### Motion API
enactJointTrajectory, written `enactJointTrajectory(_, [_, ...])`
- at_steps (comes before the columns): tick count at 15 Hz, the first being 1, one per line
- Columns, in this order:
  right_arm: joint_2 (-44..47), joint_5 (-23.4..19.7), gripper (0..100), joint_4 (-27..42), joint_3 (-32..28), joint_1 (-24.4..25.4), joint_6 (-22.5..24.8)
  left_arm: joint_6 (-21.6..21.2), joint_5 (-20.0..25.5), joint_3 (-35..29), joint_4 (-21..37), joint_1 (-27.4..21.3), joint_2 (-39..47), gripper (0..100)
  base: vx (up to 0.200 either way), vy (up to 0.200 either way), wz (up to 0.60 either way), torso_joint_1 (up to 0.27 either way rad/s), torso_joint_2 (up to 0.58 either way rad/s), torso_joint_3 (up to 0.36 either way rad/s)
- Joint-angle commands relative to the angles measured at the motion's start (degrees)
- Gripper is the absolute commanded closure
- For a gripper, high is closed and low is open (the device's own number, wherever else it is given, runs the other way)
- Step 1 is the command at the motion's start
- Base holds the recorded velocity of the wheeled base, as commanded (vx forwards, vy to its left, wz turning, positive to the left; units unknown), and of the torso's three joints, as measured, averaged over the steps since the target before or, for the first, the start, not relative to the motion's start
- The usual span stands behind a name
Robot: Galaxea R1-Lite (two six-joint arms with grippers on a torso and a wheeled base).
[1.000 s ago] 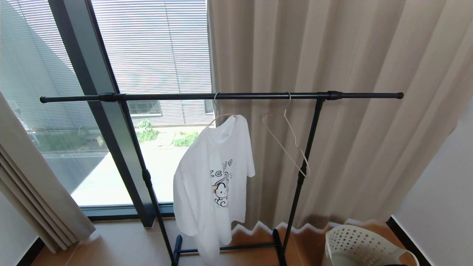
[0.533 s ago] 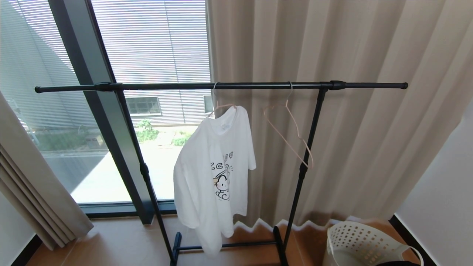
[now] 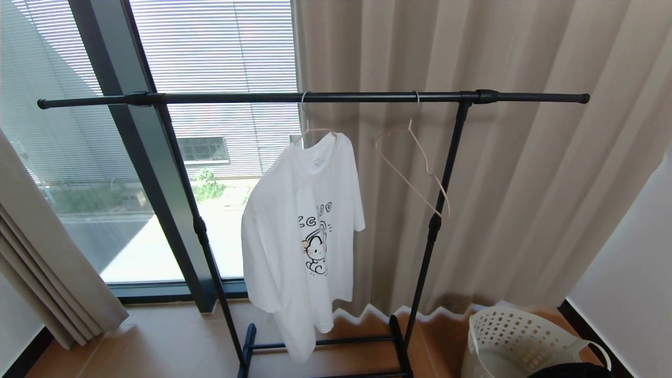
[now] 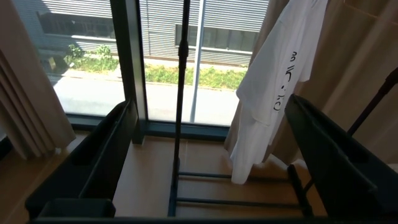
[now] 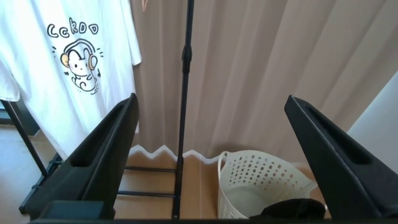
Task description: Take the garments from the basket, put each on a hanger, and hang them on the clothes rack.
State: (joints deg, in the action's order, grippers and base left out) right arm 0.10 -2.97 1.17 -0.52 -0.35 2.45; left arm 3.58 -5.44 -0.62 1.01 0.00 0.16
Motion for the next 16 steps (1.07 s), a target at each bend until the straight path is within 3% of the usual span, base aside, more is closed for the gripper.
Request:
enactJointTrajectory(1, [0.1, 0.0, 0, 0.0, 0.0, 0.0, 0.0, 0.0, 0.0, 0.0, 0.0, 0.0, 0.1, 0, 0.0, 0.0, 0.0, -0.217, 0.55, 0.325])
enactJointTrajectory(16, [0.1, 0.0, 0, -0.1, 0.0, 0.0, 0.0, 0.0, 0.0, 0.0, 0.0, 0.0, 0.1, 0, 0.0, 0.0, 0.0, -0.176, 0.51, 0.337])
